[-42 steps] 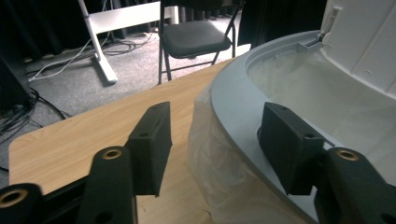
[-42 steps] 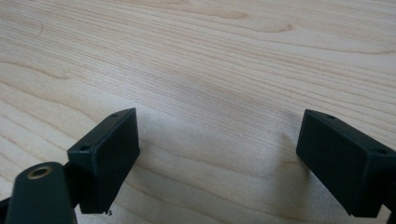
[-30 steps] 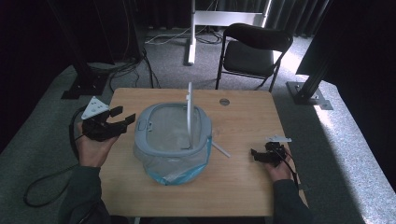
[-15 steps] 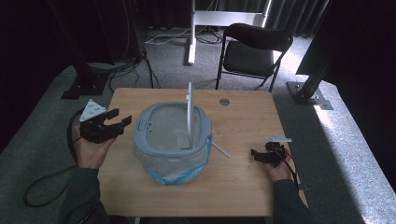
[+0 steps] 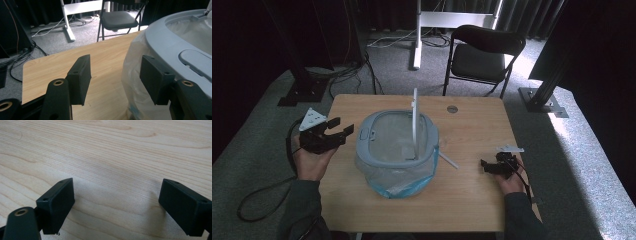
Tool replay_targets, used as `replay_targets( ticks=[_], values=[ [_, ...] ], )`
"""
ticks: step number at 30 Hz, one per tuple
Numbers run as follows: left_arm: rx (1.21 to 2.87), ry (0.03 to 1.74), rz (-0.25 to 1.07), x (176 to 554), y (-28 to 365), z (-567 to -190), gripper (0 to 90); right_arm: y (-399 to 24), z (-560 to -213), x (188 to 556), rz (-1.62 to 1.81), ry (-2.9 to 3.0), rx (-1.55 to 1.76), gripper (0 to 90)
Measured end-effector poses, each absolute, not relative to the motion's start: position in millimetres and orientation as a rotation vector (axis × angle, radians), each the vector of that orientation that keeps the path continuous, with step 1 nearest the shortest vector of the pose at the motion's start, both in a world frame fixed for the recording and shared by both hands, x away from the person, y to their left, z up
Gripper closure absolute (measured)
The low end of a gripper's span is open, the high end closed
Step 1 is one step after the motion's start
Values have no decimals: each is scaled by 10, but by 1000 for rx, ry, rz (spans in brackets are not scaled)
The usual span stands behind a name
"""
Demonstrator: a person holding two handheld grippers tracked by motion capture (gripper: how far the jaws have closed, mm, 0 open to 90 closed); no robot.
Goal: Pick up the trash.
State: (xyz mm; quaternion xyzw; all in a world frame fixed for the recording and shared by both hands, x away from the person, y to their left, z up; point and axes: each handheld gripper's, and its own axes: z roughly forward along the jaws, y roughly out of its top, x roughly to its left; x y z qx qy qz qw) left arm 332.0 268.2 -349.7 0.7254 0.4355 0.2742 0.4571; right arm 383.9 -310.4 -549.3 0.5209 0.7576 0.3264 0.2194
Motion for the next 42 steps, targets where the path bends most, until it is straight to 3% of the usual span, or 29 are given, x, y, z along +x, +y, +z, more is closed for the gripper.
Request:
replay_targets(
  ticks=[21, 42],
  values=[
    [1740, 1209, 686, 3357, 2864, -3762, 425, -3093, -5492, 3836, 900, 2081, 1454, 131],
    [1744, 1194, 654, 3408, 2763, -3848, 423, -3092, -5492, 3835, 900, 2083, 1453, 131]
  ],
)
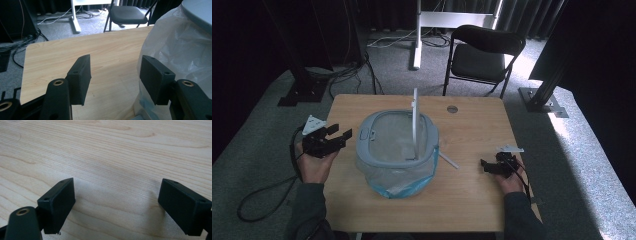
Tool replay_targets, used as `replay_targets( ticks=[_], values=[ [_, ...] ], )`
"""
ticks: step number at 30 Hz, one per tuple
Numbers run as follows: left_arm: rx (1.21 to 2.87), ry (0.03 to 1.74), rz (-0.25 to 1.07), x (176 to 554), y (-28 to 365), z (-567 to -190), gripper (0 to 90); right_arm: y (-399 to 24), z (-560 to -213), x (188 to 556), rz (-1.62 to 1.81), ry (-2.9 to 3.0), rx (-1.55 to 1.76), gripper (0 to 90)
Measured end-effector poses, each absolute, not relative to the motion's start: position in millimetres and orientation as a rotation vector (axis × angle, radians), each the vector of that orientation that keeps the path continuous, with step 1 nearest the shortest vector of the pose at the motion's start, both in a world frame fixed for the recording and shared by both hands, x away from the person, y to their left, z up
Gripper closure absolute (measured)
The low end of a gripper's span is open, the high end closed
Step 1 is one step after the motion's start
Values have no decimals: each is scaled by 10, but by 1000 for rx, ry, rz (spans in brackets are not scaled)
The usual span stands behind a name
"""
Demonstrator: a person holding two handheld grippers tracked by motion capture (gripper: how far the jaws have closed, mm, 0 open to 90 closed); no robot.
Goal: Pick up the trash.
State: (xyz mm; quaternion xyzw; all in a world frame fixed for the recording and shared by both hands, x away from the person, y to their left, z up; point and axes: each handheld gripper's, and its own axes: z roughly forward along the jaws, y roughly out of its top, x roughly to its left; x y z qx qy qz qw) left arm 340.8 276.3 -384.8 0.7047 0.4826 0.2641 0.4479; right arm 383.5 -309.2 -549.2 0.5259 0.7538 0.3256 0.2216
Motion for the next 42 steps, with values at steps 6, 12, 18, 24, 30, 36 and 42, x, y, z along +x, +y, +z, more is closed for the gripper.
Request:
replay_targets(
  ticks=[6, 12, 18, 24, 30, 36, 42],
  values=[
    [1740, 1196, 651, 3414, 2767, -3869, 422, -3092, -5492, 3833, 900, 2085, 1452, 131],
    [1735, 1205, 648, 3401, 2787, -3911, 420, -3092, -5492, 3833, 900, 2086, 1452, 130],
    [1725, 1222, 644, 3377, 2811, -3965, 419, -3091, -5475, 3842, 887, 2090, 1464, 174],
    [1723, 1255, 636, 3353, 2876, -4092, 419, -3079, -5344, 3852, 959, 2085, 1513, 299],
    [1725, 1285, 619, 3362, 2894, -4208, 419, -2984, -5172, 3861, 1039, 2094, 1465, 385],
    [1714, 1308, 603, 3384, 2903, -4321, 418, -2818, -4979, 3926, 1081, 2128, 1413, 431],
    [1728, 1317, 590, 3418, 2878, -4419, 419, -2671, -4829, 4027, 1113, 2147, 1366, 466]
  ],
)
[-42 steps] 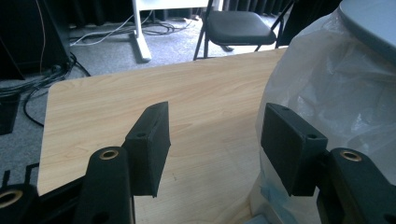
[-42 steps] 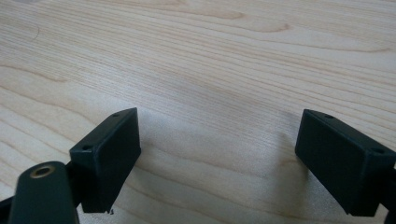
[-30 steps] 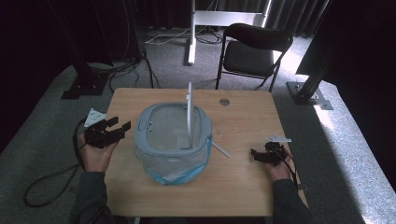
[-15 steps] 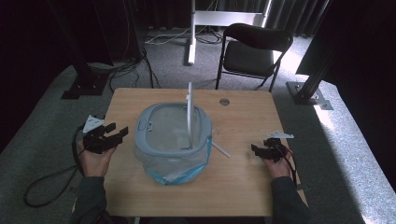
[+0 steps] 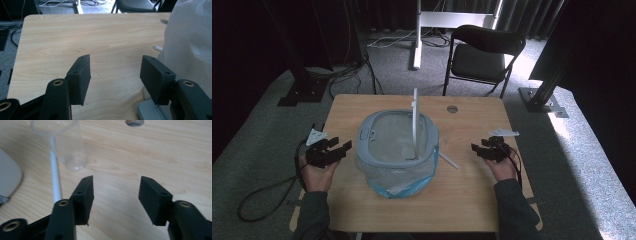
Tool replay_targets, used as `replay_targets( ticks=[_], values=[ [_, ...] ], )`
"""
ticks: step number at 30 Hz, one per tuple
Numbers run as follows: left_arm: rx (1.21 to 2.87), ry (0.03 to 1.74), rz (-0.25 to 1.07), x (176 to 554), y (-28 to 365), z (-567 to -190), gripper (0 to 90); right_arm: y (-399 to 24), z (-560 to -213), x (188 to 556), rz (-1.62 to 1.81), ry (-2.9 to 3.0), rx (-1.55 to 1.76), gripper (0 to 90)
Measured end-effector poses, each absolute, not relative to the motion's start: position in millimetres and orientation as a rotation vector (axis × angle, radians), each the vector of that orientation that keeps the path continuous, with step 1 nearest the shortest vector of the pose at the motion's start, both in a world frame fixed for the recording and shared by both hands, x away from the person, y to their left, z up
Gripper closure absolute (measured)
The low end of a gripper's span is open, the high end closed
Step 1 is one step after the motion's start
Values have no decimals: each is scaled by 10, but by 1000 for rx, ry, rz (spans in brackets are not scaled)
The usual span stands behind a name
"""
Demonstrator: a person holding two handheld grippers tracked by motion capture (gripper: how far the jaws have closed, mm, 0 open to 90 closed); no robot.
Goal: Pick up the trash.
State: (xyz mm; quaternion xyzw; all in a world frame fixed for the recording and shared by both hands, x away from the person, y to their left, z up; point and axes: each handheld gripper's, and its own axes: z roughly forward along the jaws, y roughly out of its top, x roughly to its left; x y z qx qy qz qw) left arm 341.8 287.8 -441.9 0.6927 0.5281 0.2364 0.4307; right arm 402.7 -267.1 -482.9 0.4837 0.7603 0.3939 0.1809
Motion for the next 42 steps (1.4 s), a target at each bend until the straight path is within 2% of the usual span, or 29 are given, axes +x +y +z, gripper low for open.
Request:
replay_targets(
  ticks=[4, 21, 32, 42],
  values=[
    [1722, 1325, 586, 3433, 2855, -4469, 419, -2598, -4784, 4085, 1153, 2162, 1358, 519],
    [1753, 1344, 566, 3500, 2746, -4778, 419, -2281, -4634, 4261, 1256, 2179, 1345, 601],
    [1768, 1359, 536, 3527, 2725, -4908, 417, -2041, -4528, 4438, 1291, 2179, 1338, 587],
    [1777, 1368, 517, 3535, 2726, -4951, 416, -1961, -4629, 4547, 1236, 2210, 1359, 576]
  ],
)
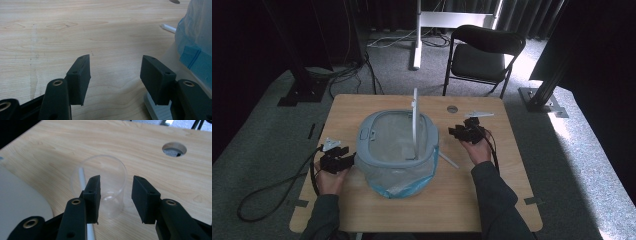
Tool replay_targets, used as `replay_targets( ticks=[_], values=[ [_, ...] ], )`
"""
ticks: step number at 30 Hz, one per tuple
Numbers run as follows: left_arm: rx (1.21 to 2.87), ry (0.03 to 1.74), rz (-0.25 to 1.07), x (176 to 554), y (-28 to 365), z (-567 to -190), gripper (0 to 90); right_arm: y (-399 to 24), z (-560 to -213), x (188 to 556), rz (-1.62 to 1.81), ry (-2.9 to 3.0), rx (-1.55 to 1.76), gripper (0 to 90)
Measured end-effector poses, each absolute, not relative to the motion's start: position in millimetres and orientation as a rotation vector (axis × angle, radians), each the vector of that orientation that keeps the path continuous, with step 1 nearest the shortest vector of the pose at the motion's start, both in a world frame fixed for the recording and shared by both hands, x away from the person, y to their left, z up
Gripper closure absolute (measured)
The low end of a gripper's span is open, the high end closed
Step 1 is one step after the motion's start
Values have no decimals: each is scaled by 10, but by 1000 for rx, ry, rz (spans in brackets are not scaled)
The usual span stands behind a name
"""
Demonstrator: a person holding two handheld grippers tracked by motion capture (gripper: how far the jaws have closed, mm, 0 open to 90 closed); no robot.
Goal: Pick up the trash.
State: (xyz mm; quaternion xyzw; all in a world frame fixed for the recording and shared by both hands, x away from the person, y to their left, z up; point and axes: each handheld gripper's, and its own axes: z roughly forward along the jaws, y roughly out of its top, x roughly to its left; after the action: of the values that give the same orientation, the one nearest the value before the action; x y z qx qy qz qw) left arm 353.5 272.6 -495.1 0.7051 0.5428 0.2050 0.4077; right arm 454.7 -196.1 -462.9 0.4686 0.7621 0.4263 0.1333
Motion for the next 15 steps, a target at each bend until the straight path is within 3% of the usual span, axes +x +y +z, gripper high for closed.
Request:
replay_targets(
  ticks=[11, 15],
  values=[
    [1793, 1373, 497, 3573, 2701, -5013, 416, -2160, -4807, 4410, 1274, 2255, 1369, 605],
    [1800, 1375, 494, 3579, 2693, -5032, 416, -2177, -4855, 4386, 1250, 2294, 1355, 676]
  ],
)
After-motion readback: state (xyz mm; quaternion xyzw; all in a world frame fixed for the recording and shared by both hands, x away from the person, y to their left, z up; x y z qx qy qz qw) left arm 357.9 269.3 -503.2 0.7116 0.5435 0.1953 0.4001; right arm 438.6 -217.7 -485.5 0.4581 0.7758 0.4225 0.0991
